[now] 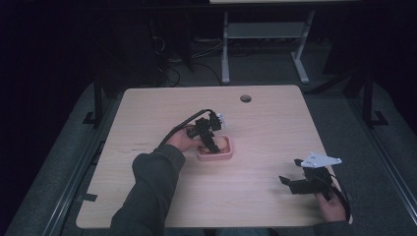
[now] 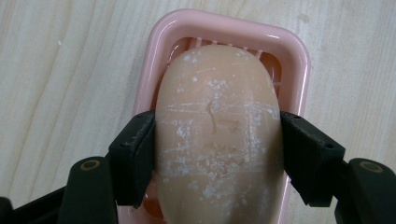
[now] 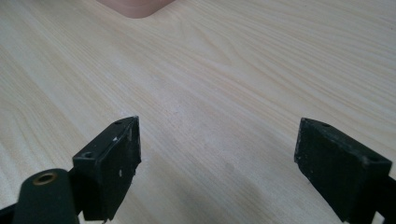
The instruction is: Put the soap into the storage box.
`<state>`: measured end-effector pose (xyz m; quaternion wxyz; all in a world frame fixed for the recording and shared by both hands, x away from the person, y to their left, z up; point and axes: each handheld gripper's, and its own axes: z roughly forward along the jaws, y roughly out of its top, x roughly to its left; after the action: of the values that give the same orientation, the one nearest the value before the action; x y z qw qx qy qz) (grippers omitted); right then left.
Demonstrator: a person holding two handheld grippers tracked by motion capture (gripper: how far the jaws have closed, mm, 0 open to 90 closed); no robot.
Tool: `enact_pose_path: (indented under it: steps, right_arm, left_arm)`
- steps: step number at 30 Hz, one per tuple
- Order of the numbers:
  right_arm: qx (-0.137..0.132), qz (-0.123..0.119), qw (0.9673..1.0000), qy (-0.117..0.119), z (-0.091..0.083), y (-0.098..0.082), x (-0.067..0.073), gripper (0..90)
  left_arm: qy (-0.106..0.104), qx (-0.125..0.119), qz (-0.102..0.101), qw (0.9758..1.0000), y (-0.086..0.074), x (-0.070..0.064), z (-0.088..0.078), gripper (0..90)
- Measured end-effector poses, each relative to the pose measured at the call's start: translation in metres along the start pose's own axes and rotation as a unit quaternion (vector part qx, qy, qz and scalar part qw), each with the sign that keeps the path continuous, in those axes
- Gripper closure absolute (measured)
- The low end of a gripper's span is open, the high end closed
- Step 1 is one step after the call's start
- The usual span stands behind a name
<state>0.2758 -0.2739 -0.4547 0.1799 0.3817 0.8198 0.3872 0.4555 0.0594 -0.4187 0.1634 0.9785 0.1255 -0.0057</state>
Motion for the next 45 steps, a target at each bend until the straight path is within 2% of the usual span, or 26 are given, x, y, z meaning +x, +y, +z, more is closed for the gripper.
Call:
enact_pose_path:
  steps: [12,14,26,28,33,37,39,45]
  right_arm:
    - [0.0,0.0,1.0,0.0,0.0,0.0,0.0,14.1]
    - [0.001,0.001,1.0,0.001,0.0,0.0,0.0,14.1]
    - [-0.002,-0.003,1.0,-0.002,0.0,0.001,0.0,14.1]
    - [-0.002,-0.002,1.0,-0.002,0.0,0.001,0.0,14.1]
    - [0.001,0.001,1.0,-0.003,0.001,0.001,-0.001,14.1]
    - [0.001,0.001,1.0,-0.005,0.001,0.001,0.0,14.1]
    - [0.0,0.001,1.0,-0.006,0.001,0.001,0.0,14.1]
    - [0.003,0.002,1.0,-0.007,0.002,0.002,0.0,14.1]
  left_arm:
    - [0.003,0.001,0.001,1.0,0.0,-0.001,0.0,31.6]
    - [-0.001,-0.004,-0.002,1.0,0.0,0.0,-0.002,28.3]
    - [0.011,-0.01,0.009,0.9998,-0.001,-0.009,-0.013,25.6]
    - [0.007,-0.013,0.006,0.9999,-0.003,-0.01,-0.015,23.8]
    - [0.013,-0.024,0.005,0.9996,-0.011,-0.015,-0.022,23.7]
    - [0.009,-0.024,-0.007,0.9996,-0.018,-0.018,-0.026,22.8]
    - [0.012,-0.022,-0.003,0.9997,-0.021,-0.019,-0.028,21.9]
    - [0.016,-0.032,-0.009,0.9993,-0.032,-0.022,-0.032,22.0]
